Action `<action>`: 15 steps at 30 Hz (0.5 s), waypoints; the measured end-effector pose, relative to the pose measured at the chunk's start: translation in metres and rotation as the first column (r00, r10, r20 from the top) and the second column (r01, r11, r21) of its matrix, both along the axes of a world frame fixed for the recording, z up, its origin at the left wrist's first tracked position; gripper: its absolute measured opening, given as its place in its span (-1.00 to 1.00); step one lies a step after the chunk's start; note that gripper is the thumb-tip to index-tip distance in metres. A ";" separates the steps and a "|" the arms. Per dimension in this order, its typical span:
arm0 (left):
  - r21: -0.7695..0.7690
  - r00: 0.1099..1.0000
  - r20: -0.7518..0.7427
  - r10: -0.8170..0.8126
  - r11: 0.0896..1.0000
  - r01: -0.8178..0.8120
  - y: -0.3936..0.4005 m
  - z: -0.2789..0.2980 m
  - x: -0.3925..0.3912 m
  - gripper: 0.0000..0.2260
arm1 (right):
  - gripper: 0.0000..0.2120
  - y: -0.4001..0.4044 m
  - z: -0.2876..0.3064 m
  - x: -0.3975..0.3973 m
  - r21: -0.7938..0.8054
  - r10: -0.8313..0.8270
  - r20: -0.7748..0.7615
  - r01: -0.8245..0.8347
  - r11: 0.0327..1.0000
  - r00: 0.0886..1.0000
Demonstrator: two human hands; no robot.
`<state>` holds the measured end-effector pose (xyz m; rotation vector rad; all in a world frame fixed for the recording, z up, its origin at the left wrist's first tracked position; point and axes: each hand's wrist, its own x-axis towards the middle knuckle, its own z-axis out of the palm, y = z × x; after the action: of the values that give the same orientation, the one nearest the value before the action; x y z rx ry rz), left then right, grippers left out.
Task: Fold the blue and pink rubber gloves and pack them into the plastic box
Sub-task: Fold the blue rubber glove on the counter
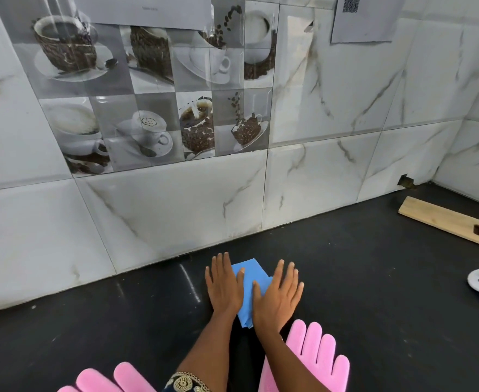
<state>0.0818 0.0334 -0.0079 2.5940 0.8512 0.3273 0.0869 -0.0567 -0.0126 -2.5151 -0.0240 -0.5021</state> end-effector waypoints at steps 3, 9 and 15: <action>0.183 0.982 -0.050 -0.181 0.965 0.187 -0.002 -0.005 -0.005 -0.46 | -0.46 -0.001 0.004 0.001 -0.150 0.100 0.038 -0.093 0.984 0.994; 0.248 0.932 -0.250 -0.261 0.914 0.322 -0.005 -0.013 -0.015 -0.46 | -0.50 -0.012 -0.007 0.002 -0.229 0.234 -0.340 -0.322 0.919 0.911; 0.267 0.940 -0.235 -0.246 0.914 0.306 -0.014 0.006 -0.031 -0.47 | -0.53 -0.027 0.011 -0.011 -0.201 0.231 -0.251 -0.284 0.938 0.940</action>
<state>0.0505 0.0198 -0.0015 3.0243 0.5095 0.1252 0.0758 -0.0836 -0.0011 -2.7293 -0.3442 -0.1107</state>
